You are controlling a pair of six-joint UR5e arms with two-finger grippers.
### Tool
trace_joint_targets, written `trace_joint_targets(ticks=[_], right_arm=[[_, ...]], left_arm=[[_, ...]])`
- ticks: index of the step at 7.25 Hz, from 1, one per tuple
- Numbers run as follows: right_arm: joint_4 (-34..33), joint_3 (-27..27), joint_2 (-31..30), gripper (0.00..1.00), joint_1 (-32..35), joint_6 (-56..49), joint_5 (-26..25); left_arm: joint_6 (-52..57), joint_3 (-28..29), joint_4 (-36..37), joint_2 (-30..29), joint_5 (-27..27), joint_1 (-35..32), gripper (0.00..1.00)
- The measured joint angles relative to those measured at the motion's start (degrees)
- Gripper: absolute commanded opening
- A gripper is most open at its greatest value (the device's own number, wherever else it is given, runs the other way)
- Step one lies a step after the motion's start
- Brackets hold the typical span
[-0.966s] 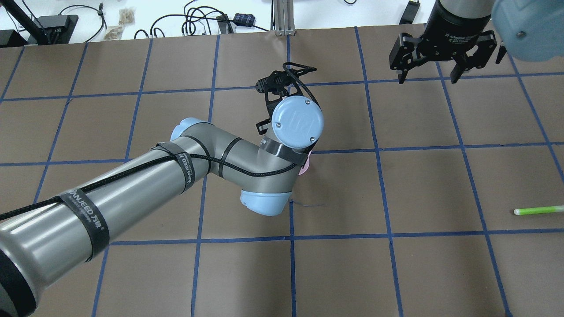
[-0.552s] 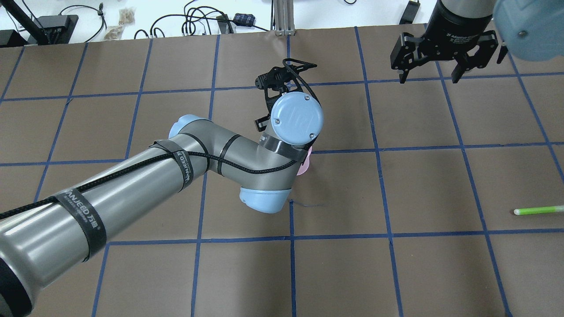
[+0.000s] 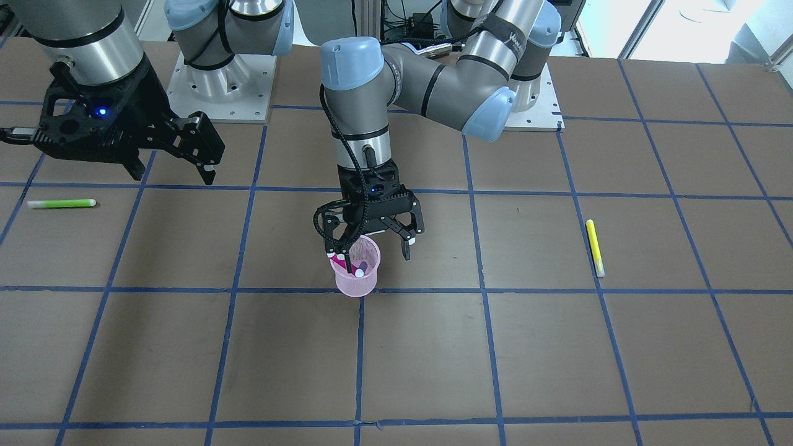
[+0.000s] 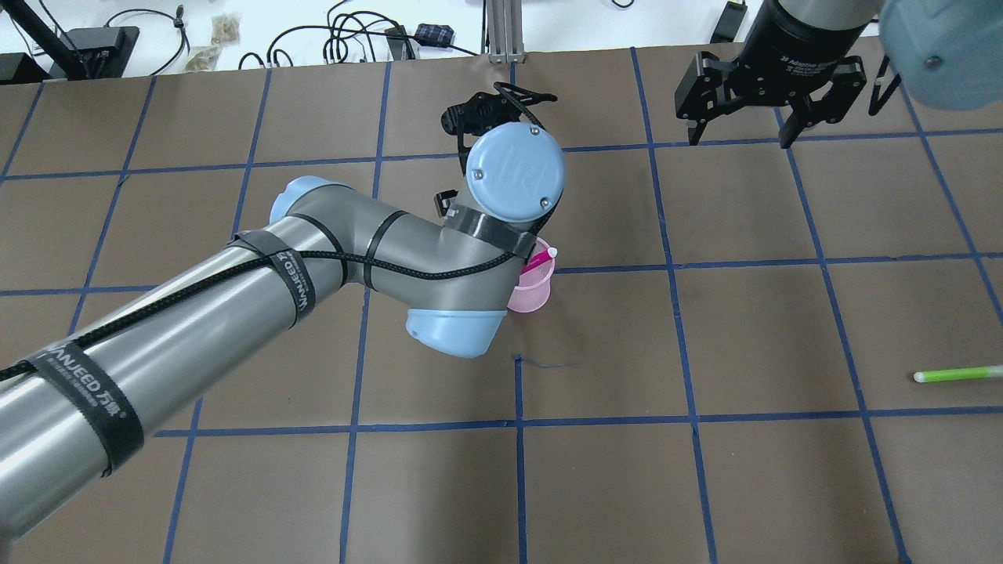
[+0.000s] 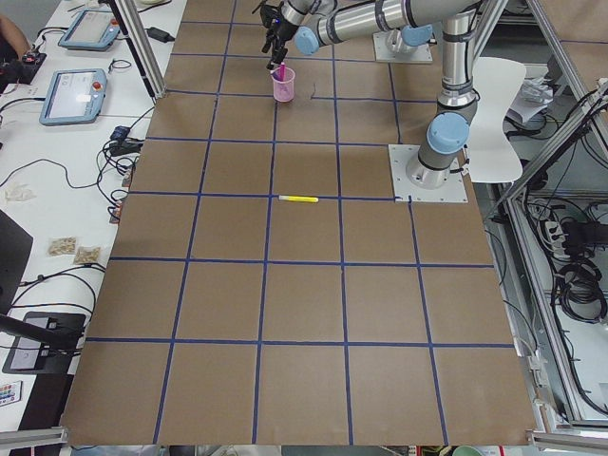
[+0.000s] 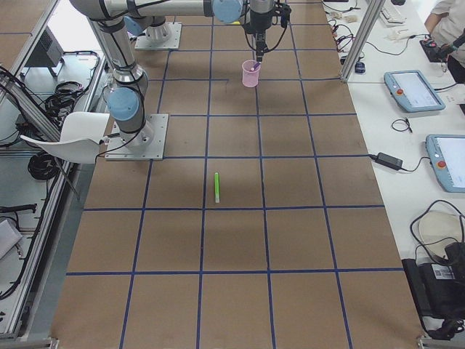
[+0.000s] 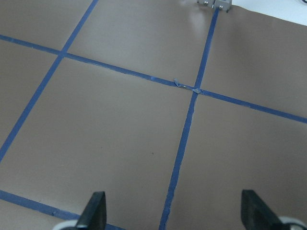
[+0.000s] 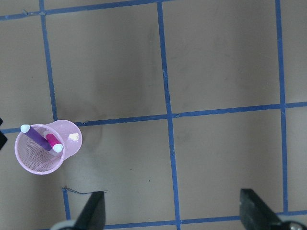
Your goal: Insert purple and pink pens into pink cup
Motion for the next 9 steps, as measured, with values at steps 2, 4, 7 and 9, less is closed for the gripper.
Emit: trace_joint_targets(ticks=[2, 4, 7, 9], right_arm=[[0.0, 0.0, -0.1, 1.0, 0.1, -1.9, -0.3], [0.0, 0.0, -0.2, 1.0, 0.0, -5.4, -1.5], [0.1, 0.1, -0.2, 1.0, 0.0, -6.1, -1.9], [0.2, 0.1, -0.1, 1.0, 0.0, -5.8, -1.9]], left_arm=[[5.0, 5.2, -16.4, 2.5, -5.6, 5.2, 1.0], [11.0, 7.5, -25.0, 5.4, -18.1, 12.8, 1.0], [24.5, 7.8, -34.4, 10.3, -23.3, 20.8, 1.0], [30.8, 7.2, -42.5, 14.5, -23.3, 26.7, 1.0]])
